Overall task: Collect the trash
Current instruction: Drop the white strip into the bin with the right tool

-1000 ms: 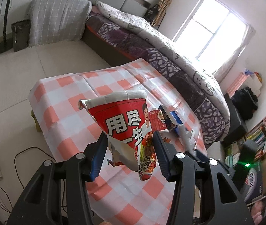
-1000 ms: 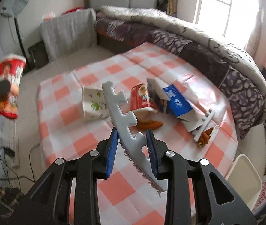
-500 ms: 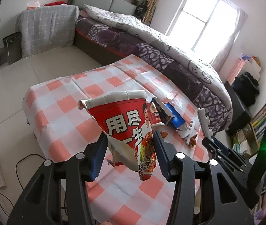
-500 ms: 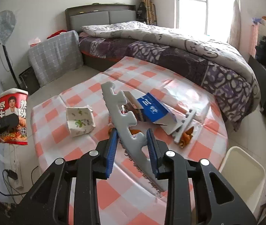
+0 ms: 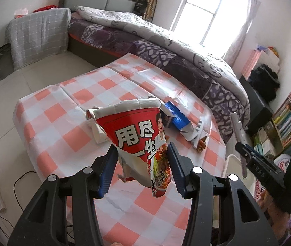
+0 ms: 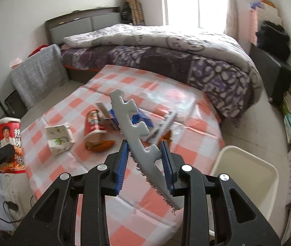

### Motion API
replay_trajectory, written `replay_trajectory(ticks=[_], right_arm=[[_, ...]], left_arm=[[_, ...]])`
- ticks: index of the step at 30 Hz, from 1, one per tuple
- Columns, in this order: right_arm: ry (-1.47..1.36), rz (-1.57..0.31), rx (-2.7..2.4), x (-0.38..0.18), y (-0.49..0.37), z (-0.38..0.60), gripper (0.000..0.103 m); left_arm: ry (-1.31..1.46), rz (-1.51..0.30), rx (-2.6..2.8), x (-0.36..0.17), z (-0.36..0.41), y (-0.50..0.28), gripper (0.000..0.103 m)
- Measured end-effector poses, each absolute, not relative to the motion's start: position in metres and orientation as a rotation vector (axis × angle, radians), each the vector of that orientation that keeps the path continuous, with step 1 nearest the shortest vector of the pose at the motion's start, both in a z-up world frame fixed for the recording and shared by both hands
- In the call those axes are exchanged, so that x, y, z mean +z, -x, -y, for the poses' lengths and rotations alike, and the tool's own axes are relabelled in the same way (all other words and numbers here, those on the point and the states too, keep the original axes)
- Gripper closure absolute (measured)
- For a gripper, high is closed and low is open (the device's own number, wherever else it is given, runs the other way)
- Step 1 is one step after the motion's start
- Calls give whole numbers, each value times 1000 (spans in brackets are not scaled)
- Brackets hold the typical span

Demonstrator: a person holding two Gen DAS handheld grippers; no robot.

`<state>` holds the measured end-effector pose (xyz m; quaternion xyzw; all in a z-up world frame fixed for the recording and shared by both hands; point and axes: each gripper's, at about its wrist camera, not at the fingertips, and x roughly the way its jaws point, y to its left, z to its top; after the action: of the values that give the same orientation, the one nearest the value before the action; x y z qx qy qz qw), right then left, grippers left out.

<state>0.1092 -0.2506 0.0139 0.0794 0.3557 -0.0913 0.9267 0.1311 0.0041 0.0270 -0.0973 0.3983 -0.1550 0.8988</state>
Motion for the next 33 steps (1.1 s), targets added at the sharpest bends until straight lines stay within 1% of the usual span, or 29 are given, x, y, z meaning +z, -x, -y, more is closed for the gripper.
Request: replay_trajectory(ticks=[12, 14, 15, 17, 20, 23, 25, 33], right_arm=[[-354, -803, -385, -2, -87, 335, 71], [-391, -812, -420, -5, -82, 347, 67], [-404, -816, -439, -5, -79, 354, 64], [-415, -804, -473, -5, -73, 361, 43], [-413, -769, -541, 0, -61, 374, 29], [-443, -745, -581, 3, -53, 389, 22], [-468, -734, -601, 4, -47, 399, 20], [-507, -681, -651, 11, -29, 426, 18]], left_arm=[[136, -839, -381, 22, 44, -125, 54], [127, -841, -400, 22, 56, -123, 54], [123, -842, -405, 21, 59, -123, 54], [107, -845, -425, 20, 72, -121, 54], [88, -851, -451, 17, 88, -116, 54], [72, -860, -481, 14, 108, -111, 54], [62, -873, -504, 10, 123, -108, 53], [28, -912, -614, 1, 183, -94, 53]])
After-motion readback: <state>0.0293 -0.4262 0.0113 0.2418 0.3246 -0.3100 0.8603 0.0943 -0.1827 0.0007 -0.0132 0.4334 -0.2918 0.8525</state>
